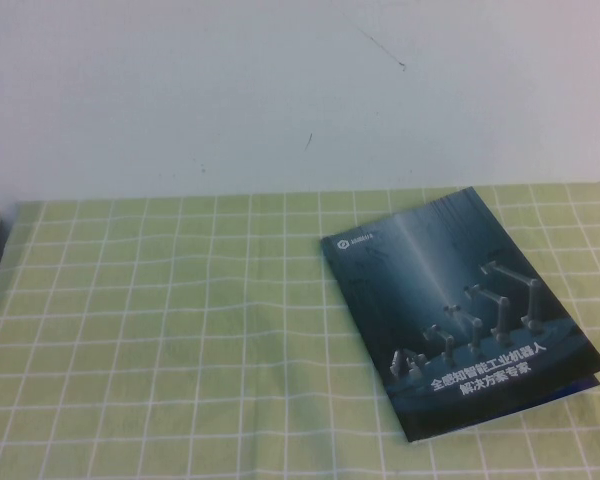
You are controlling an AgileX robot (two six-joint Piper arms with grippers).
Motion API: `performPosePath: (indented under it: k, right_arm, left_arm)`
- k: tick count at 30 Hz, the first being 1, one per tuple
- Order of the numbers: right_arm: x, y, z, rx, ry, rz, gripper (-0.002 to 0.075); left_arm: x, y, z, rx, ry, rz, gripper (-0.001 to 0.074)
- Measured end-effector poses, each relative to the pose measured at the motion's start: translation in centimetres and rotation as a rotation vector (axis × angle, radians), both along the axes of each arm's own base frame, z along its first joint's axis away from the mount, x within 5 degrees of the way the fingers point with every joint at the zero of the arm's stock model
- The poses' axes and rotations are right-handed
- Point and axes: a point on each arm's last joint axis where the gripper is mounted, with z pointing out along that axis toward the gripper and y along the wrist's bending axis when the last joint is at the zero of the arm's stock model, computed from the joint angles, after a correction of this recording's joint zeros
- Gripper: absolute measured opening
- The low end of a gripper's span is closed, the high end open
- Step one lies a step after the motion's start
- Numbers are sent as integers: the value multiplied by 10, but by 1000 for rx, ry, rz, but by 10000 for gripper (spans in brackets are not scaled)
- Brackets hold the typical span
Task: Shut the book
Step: 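Close the open booklet and leave it lying on the table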
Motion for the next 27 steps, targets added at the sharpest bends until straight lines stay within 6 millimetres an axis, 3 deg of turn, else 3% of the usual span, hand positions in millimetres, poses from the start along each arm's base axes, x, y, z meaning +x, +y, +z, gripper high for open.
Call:
performPosePath:
  k: [2, 5, 16, 27]
  right_arm:
    - [1, 0, 0, 3, -13, -2, -3]
    - [1, 0, -1, 5, -11, -2, -3]
    - [-2, 1, -4, -2, 34, 8, -3]
    - [-8, 1, -11, -23, 130, 27, -3]
  left_arm:
    - [-9, 13, -5, 6, -22, 37, -4]
    - [-11, 16, -7, 35, -24, 43, -4]
    - [23, -21, -3, 141, -30, -43, -4]
    - [26, -26, 0, 143, -55, -75, -4]
